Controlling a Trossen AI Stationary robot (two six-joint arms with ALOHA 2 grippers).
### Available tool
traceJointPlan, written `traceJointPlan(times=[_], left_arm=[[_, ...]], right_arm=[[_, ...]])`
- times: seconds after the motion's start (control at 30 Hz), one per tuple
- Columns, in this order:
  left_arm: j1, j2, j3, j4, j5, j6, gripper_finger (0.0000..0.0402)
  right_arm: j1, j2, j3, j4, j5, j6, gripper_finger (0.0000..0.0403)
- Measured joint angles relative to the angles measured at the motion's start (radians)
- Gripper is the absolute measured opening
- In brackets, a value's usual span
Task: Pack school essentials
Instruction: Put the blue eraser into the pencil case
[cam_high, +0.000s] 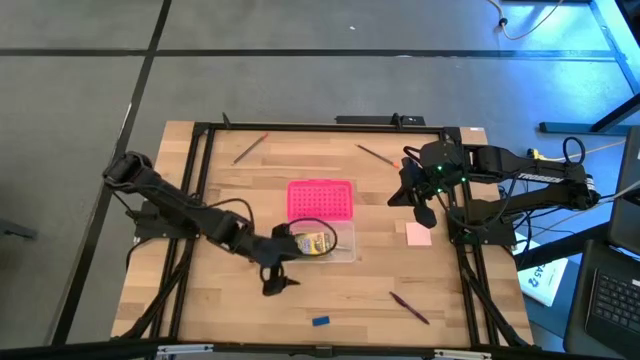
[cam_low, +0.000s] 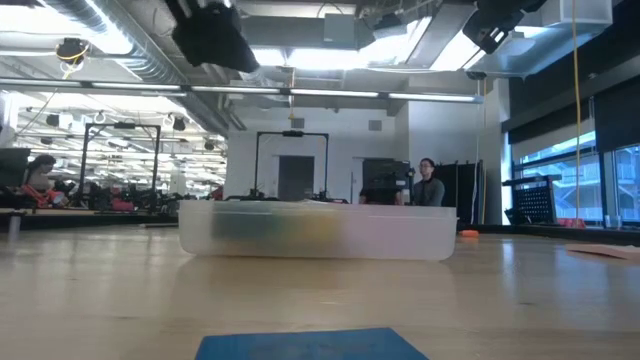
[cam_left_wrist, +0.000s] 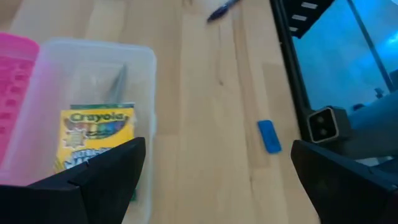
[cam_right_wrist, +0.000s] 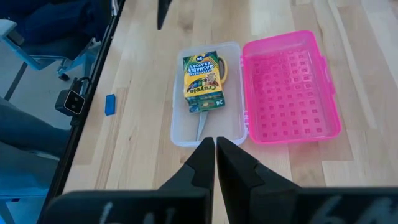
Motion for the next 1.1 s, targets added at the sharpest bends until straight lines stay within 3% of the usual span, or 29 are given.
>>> traceJointPlan(times=[0.2,0.5,0.67,0.97,1.1], left_arm=[[-0.069,0.039,0.000,0.016,-0.045,-0.065,0.0396],[-0.135,0.184,0.000,0.224,-0.056,-0.109,0.0396],[-0.143,0.211,0.000,0.198,-0.057,-0.202,0.0396],[-0.125,0.211,0.000,0.163,-0.064,-0.308,0.0396],[-0.132,0.211,0.000,0.163,-0.063,-0.305,0.0396]], right_arm=[[0.000,0.000,0.000,0.000,0.000,0.000,0.0021],[0.000,0.000,0.000,0.001,0.002,-0.078,0.0021],[0.000,0.000,0.000,0.012,0.001,-0.074,0.0021],[0.000,0.015,0.000,0.125,-0.001,0.135,0.0021],[0.006,0.038,0.000,0.223,-0.077,0.189,0.0021]])
